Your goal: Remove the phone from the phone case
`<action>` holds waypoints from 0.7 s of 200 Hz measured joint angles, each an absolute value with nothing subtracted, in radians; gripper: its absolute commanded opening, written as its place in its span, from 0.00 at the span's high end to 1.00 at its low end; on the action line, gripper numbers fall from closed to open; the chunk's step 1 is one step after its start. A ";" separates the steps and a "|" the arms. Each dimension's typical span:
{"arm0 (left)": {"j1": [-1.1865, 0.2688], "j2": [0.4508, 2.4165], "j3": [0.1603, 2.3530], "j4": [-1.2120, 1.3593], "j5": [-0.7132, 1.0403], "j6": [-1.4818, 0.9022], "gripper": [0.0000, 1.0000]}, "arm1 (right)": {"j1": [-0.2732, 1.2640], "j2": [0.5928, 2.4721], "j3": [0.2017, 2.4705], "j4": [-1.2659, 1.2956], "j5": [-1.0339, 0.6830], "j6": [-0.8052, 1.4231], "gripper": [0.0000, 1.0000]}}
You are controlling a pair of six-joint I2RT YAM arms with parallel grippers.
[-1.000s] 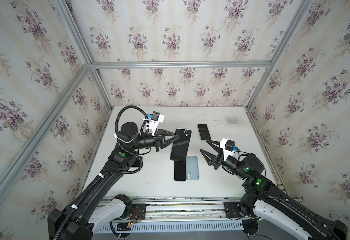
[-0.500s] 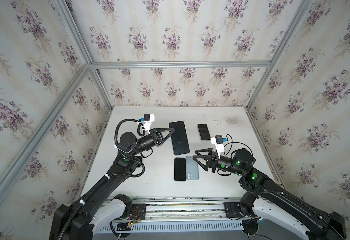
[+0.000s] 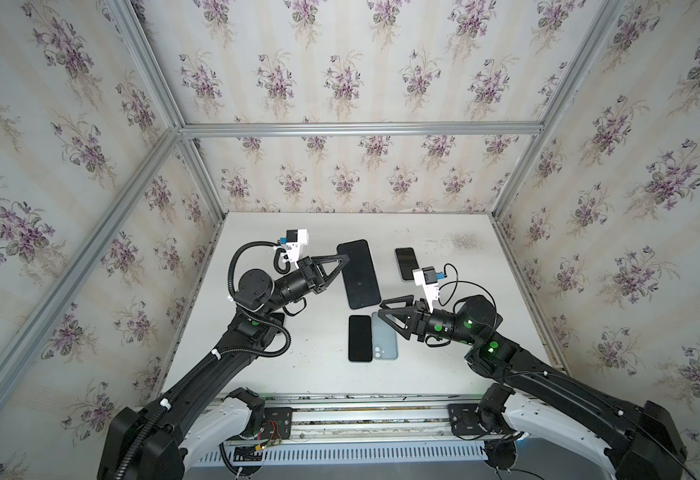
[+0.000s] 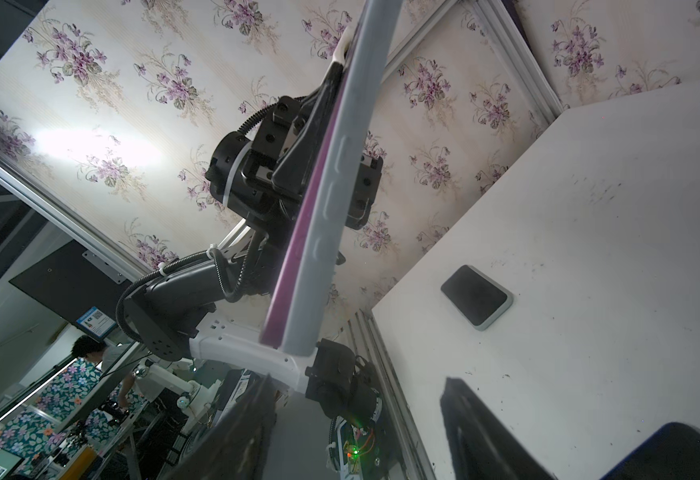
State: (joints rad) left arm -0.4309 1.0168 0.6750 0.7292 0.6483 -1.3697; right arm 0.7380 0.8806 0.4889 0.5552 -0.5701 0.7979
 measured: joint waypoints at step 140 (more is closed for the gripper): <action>-0.445 1.019 0.653 0.774 0.632 -1.369 1.00 | 0.744 0.952 0.489 0.627 -0.538 0.811 0.33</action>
State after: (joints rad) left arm -0.4450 1.0187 0.6533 0.7742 0.6323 -1.3693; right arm 0.7441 0.9516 0.4892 0.6266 -0.5377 0.8108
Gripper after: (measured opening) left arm 0.124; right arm 0.675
